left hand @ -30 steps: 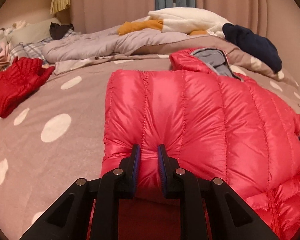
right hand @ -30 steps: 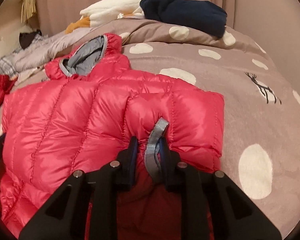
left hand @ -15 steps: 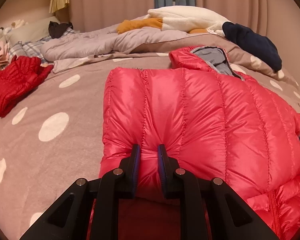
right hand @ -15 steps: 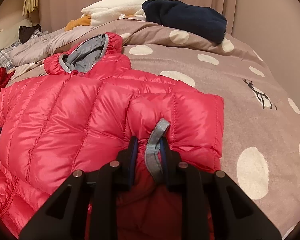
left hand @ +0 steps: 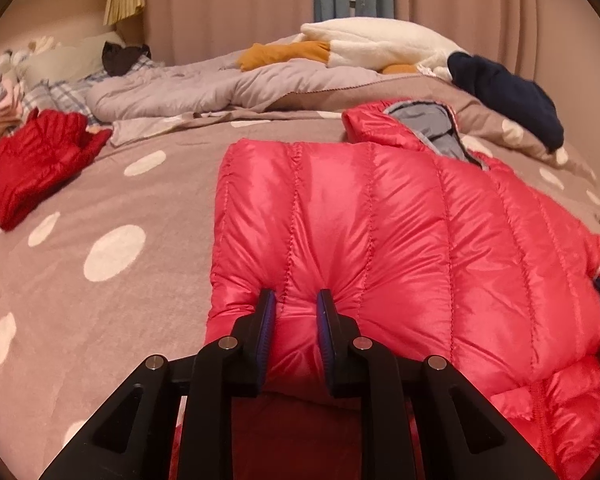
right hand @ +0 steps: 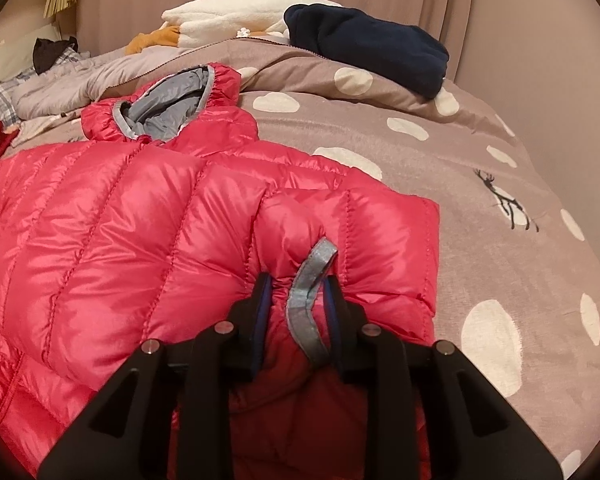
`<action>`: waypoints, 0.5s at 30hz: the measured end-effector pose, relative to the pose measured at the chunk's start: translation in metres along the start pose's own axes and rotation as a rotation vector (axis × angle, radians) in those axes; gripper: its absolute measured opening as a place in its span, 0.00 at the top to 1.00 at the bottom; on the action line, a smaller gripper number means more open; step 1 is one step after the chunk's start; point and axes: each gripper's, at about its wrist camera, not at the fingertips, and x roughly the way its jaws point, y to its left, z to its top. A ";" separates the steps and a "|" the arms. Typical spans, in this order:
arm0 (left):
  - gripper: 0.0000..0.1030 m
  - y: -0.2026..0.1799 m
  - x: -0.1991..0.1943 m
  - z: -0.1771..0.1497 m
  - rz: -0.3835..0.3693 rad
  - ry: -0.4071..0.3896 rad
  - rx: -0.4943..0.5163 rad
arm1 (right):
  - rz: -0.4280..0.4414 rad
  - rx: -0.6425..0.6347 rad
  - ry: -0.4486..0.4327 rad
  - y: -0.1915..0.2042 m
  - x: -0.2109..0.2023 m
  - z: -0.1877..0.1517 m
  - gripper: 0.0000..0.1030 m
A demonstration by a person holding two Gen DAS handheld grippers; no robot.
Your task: Fold large clothes
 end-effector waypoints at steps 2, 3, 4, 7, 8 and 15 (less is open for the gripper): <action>0.74 0.006 -0.004 0.000 -0.015 0.003 -0.027 | -0.028 -0.015 -0.004 0.003 -0.001 0.000 0.70; 0.73 0.008 -0.007 -0.001 -0.020 0.003 -0.034 | -0.053 -0.024 -0.007 0.004 -0.002 0.000 0.66; 0.70 0.009 -0.010 -0.002 -0.023 -0.001 -0.038 | -0.089 -0.034 -0.011 0.006 -0.003 0.000 0.63; 0.51 0.010 -0.025 -0.005 0.010 -0.018 -0.042 | -0.169 -0.052 -0.022 0.008 -0.004 -0.001 0.48; 0.47 0.011 -0.028 -0.005 0.024 -0.017 -0.044 | -0.188 -0.054 -0.022 0.008 -0.004 0.000 0.43; 0.38 0.025 -0.059 -0.003 0.032 -0.036 -0.060 | -0.182 -0.010 -0.017 -0.003 -0.004 0.000 0.34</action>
